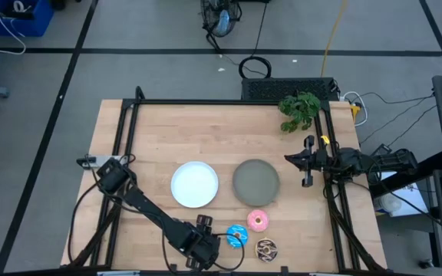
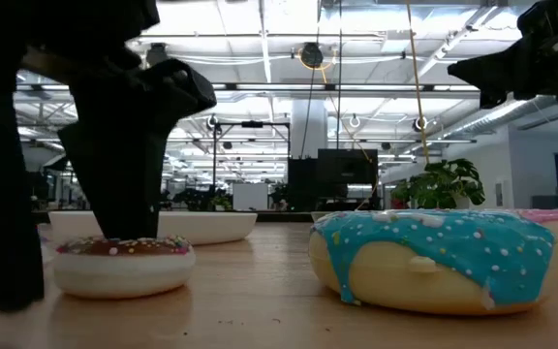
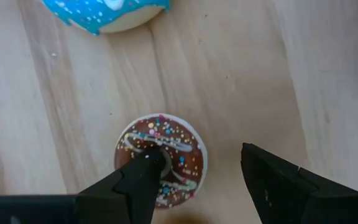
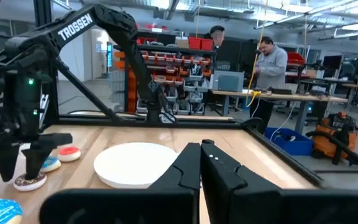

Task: Pick & Place donuts
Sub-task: Put the small brown donut on the white plate

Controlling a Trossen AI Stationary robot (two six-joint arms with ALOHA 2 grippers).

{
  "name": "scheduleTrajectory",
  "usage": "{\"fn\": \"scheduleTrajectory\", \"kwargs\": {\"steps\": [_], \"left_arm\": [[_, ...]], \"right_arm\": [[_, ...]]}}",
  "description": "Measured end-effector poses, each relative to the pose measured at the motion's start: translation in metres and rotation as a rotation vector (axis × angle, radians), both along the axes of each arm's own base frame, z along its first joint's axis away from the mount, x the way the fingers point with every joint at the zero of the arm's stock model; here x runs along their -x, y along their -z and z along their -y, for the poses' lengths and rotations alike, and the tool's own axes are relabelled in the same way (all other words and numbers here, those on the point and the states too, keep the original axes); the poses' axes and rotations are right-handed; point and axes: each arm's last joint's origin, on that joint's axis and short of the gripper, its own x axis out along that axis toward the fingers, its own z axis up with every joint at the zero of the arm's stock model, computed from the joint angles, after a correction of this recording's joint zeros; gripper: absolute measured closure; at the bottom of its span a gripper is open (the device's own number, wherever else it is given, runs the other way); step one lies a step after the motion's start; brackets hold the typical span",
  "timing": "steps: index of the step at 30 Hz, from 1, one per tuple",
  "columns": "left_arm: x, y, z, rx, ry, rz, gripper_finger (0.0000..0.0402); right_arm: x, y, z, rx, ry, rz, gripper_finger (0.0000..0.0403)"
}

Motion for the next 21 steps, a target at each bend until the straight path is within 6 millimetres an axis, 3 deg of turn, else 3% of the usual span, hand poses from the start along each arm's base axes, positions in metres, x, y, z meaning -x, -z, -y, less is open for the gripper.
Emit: {"fn": "scheduleTrajectory", "kwargs": {"steps": [7, 10, 21], "left_arm": [[-0.0022, 0.0064, 0.0019, 0.003, 0.012, 0.0, 0.0181], [-0.0024, 0.0067, 0.0025, -0.008, 0.049, 0.004, 0.02], [-0.0059, 0.0082, -0.0034, 0.011, 0.057, -0.022, 0.0378]], "right_arm": [[0.0, -0.0001, 0.0, 0.005, 0.0, 0.0, 0.0403], [0.0, -0.0001, 0.0, 0.004, 0.0, 0.0, 0.0403], [0.0, -0.0001, 0.0, -0.002, 0.0, 0.0, 0.0403]]}}
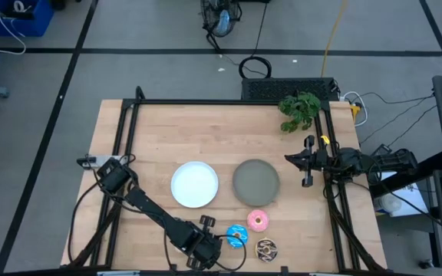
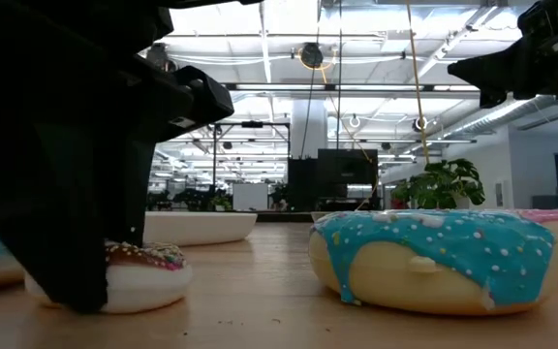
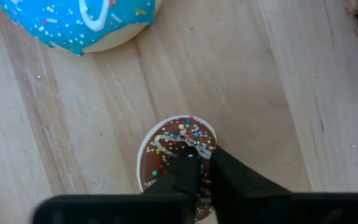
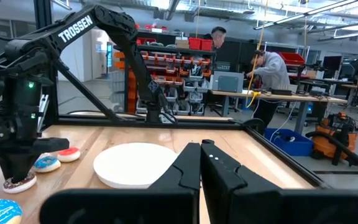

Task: Pick & Place donuts
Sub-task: Put the small brown donut on the white plate

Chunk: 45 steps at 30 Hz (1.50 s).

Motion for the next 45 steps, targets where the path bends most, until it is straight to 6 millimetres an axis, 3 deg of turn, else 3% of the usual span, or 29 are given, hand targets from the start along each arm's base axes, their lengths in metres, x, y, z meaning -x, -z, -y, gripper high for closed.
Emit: {"fn": "scheduleTrajectory", "kwargs": {"steps": [2, 5, 10, 14, 17, 22, 26, 31, 35, 45], "left_arm": [[0.002, -0.003, -0.001, -0.002, -0.005, -0.009, 0.039], [0.006, -0.012, -0.005, -0.032, 0.004, -0.007, 0.0377], [0.019, -0.065, -0.021, -0.1, 0.007, 0.062, 0.0372], [0.032, -0.111, -0.047, -0.171, -0.068, 0.135, 0.0393], [0.042, -0.143, -0.073, -0.229, -0.135, 0.182, 0.0385], [0.046, -0.157, -0.118, -0.338, -0.288, 0.136, 0.0371], [0.037, -0.142, -0.143, -0.344, -0.326, 0.089, 0.0386], [0.032, -0.081, -0.169, -0.249, -0.3, 0.038, 0.0392], [0.037, -0.042, -0.186, -0.181, -0.305, 0.028, 0.0368], [0.05, -0.009, -0.222, -0.132, -0.422, -0.027, 0.0389]], "right_arm": [[0.0, 0.0, 0.0, 0.002, 0.0, 0.0, 0.0403], [0.0, 0.0, 0.0, 0.005, 0.001, -0.001, 0.0403], [0.0, 0.0, 0.0, 0.006, 0.001, 0.003, 0.0403], [0.0, -0.001, 0.0, 0.005, 0.001, 0.008, 0.0403], [0.0, -0.001, 0.0, 0.006, 0.001, 0.008, 0.0403], [0.0, -0.001, 0.0, 0.014, 0.002, 0.007, 0.0403], [0.0, -0.001, 0.0, 0.024, 0.003, 0.005, 0.0403], [0.0, -0.001, 0.0, 0.024, 0.003, 0.004, 0.0403], [0.0, -0.001, 0.0, 0.024, 0.003, 0.004, 0.0403], [0.0, -0.001, 0.0, 0.05, 0.01, 0.001, 0.0403]]}}
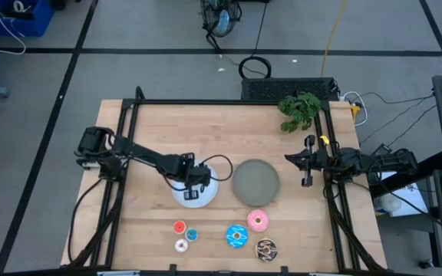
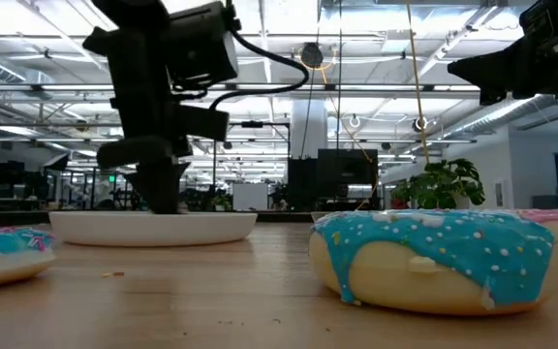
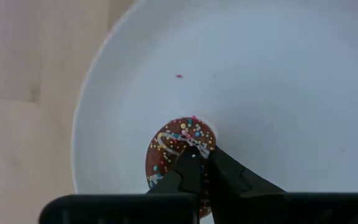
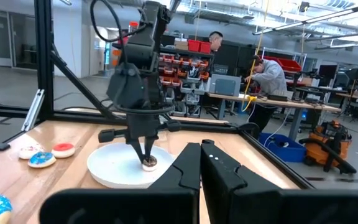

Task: Pick & Place donuts
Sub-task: Put the small brown donut on the white plate, then put the small pink donut on the white plate

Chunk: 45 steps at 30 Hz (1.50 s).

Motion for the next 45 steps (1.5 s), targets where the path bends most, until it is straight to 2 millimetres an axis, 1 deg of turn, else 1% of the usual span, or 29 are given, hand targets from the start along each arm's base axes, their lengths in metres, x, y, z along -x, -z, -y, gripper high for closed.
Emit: {"fn": "scheduleTrajectory", "kwargs": {"steps": [2, 4, 8, 12, 16, 18, 21, 24, 28, 30, 32, 35, 37, 40, 42, 45], "left_arm": [[-0.001, 0.0, -0.002, 0.003, -0.012, 0.011, 0.0385], [-0.002, 0.0, -0.003, 0.033, -0.042, 0.02, 0.0369], [-0.005, -0.003, -0.003, 0.102, -0.079, 0.03, 0.0313], [-0.005, -0.004, -0.004, 0.11, -0.098, 0.029, 0.025], [-0.004, -0.004, -0.003, 0.105, -0.093, 0.028, 0.02], [-0.003, -0.006, -0.001, 0.098, -0.06, 0.028, 0.0183], [-0.002, -0.012, 0.003, 0.079, -0.01, 0.042, 0.0172], [0.0, -0.025, 0.005, 0.055, 0.013, 0.075, 0.017], [0.005, -0.051, 0.006, 0.013, 0.002, 0.112, 0.017], [0.006, -0.065, 0.008, 0.022, -0.014, 0.14, 0.017], [0.007, -0.079, 0.014, 0.047, -0.014, 0.181, 0.017], [0.01, -0.095, 0.033, 0.045, 0.025, 0.183, 0.019], [0.012, -0.103, 0.049, 0.05, 0.061, 0.177, 0.0217], [0.012, -0.113, 0.074, 0.089, 0.084, 0.236, 0.026], [0.017, -0.116, 0.093, 0.103, 0.106, 0.254, 0.028], [0.021, -0.111, 0.119, 0.096, 0.121, 0.26, 0.0295]], "right_arm": [[0.0, 0.0, 0.0, 0.0, 0.0, 0.0, 0.0403], [0.0, 0.0, 0.0, 0.0, 0.0, 0.0, 0.0403], [0.0, 0.0, 0.0, 0.0, 0.0, 0.0, 0.0403], [0.0, 0.0, 0.0, 0.0, 0.0, 0.0, 0.0403], [0.0, 0.0, 0.0, 0.0, 0.0, 0.0, 0.0403], [0.0, 0.0, 0.0, 0.0, 0.0, 0.0, 0.0403], [0.0, 0.0, 0.0, 0.0, 0.0, 0.0, 0.0403], [0.0, 0.0, 0.0, 0.001, 0.0, 0.0, 0.0403], [0.0, 0.0, 0.0, 0.003, 0.001, -0.001, 0.0403], [0.0, 0.0, 0.0, 0.003, 0.001, 0.001, 0.0403], [0.0, 0.0, 0.0, 0.004, 0.001, -0.003, 0.0403], [0.0, 0.0, 0.0, 0.004, 0.001, -0.005, 0.0403], [0.0, 0.001, 0.0, 0.004, 0.001, -0.007, 0.0403], [0.0, 0.001, 0.0, 0.002, 0.0, -0.007, 0.0403], [0.0, 0.001, 0.0, 0.002, 0.0, -0.007, 0.0403], [0.0, 0.001, 0.0, 0.001, 0.0, -0.008, 0.0403]]}}
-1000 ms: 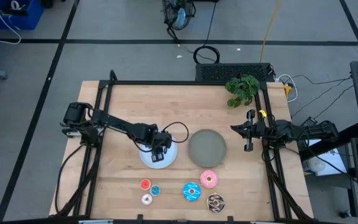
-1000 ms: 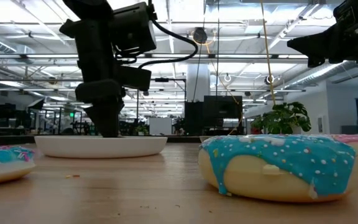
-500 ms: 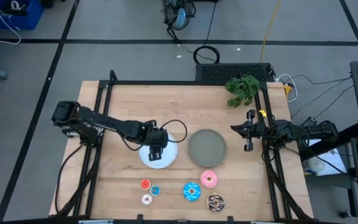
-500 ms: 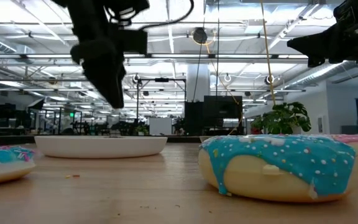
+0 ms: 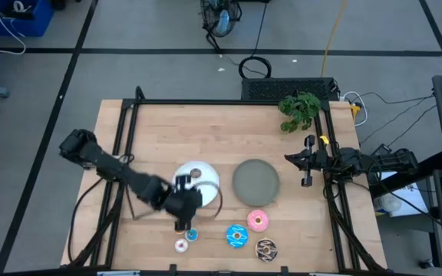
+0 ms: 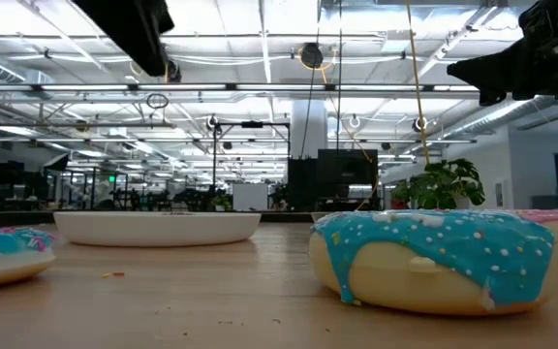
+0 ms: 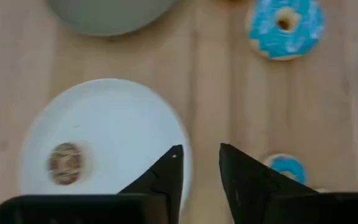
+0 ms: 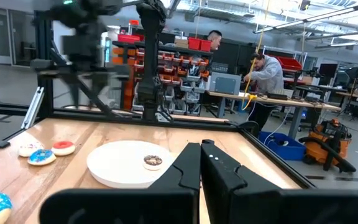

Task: Pick & Place donuts
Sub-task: Put the small pink donut on the white plate

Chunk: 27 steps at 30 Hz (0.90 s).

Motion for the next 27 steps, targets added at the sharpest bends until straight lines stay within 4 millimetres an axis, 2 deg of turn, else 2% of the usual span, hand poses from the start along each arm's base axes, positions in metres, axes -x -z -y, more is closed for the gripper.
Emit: {"fn": "scheduleTrajectory", "kwargs": {"steps": [6, 11, 19, 23, 27], "left_arm": [[0.021, 0.013, 0.031, 0.019, -0.022, -0.103, 0.0293], [0.034, 0.032, 0.044, 0.027, -0.063, -0.173, 0.0257], [0.025, 0.071, 0.056, 0.051, -0.04, -0.307, 0.0177], [0.019, 0.092, 0.055, 0.022, -0.052, -0.37, 0.0168], [0.016, 0.105, 0.051, -0.003, -0.07, -0.433, 0.0167]], "right_arm": [[-0.001, 0.0, 0.0, -0.025, -0.003, -0.002, 0.0403], [-0.001, 0.0, 0.0, -0.025, -0.002, -0.005, 0.0403], [-0.002, 0.0, 0.0, -0.026, -0.003, 0.0, 0.0403], [-0.002, 0.0, 0.0, -0.026, -0.003, 0.002, 0.0403], [-0.002, 0.0, 0.0, -0.026, -0.003, 0.002, 0.0403]]}}
